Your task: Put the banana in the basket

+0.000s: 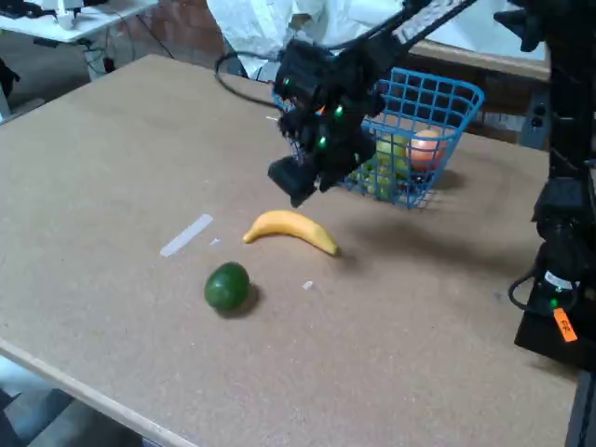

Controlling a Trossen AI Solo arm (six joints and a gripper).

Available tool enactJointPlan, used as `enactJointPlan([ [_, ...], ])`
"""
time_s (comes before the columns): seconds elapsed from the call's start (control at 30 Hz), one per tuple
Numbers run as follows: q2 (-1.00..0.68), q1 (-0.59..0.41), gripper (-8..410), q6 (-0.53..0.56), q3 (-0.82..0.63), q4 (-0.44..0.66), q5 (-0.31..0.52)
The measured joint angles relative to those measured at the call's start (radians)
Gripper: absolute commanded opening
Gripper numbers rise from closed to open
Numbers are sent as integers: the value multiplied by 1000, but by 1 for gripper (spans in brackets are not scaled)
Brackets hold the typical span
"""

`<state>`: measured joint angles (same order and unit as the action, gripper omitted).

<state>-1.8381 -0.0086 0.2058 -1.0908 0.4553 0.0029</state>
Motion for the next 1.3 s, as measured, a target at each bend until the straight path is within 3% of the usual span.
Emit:
enactJointPlan([
  [0.73,-158,0,307,2,-42,-28,-3],
  [1.3,-164,-1,307,8,-25,-66,-3],
])
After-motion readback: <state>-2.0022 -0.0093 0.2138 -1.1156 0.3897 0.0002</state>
